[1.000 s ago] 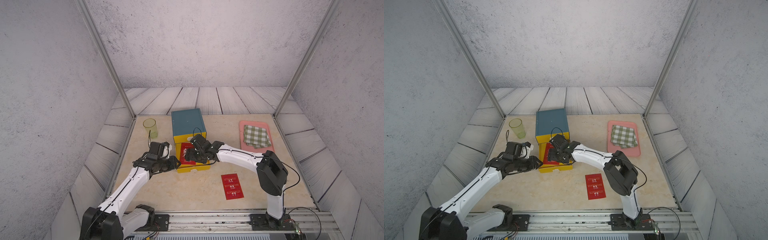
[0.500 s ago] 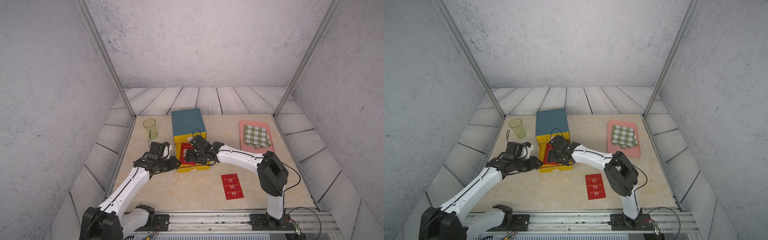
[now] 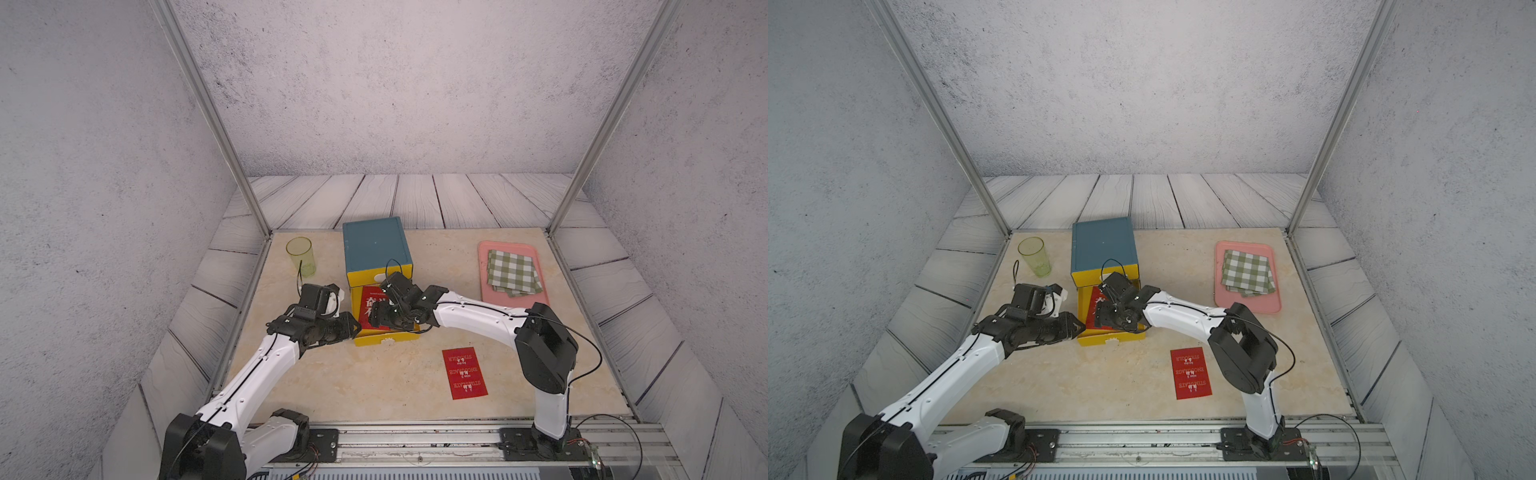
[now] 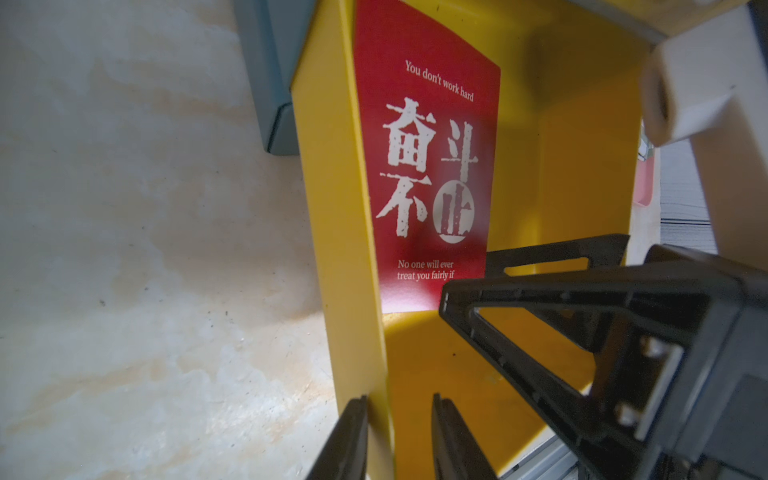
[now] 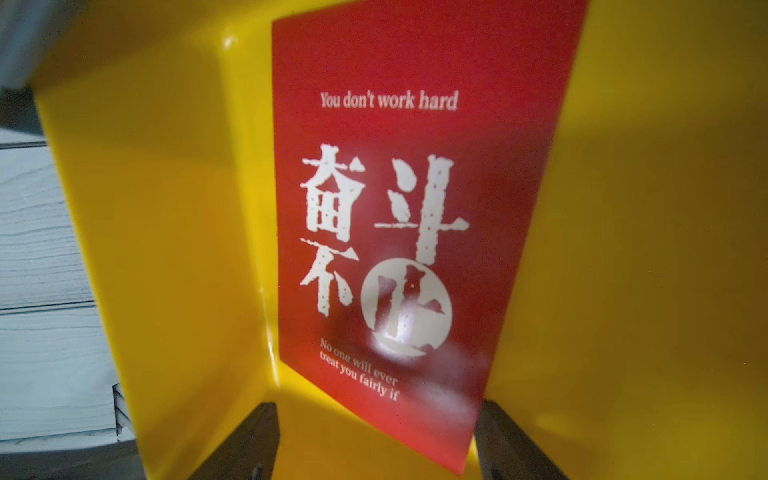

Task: Take the postcards out of the drawer
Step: Pick up the postcard from the drawer.

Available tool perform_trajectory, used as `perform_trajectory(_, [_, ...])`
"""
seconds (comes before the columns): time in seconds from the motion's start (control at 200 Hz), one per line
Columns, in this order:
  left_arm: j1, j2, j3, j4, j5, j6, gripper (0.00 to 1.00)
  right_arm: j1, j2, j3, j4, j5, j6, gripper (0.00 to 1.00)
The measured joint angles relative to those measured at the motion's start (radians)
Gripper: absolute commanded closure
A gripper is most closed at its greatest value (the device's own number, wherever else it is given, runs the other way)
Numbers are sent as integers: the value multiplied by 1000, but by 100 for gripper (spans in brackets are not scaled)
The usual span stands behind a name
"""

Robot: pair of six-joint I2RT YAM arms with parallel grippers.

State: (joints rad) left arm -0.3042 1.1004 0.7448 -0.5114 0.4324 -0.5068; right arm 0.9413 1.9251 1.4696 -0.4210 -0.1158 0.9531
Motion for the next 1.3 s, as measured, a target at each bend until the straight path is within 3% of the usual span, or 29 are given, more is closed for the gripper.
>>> perform_trajectory(0.515, [-1,0,0,-1,-2,-6,70,7,0,-22,49,-29,16,22])
perform_trajectory(1.301, [-6,0,0,-2,-5,-6,70,7,-49,-159,267,-43,42,22])
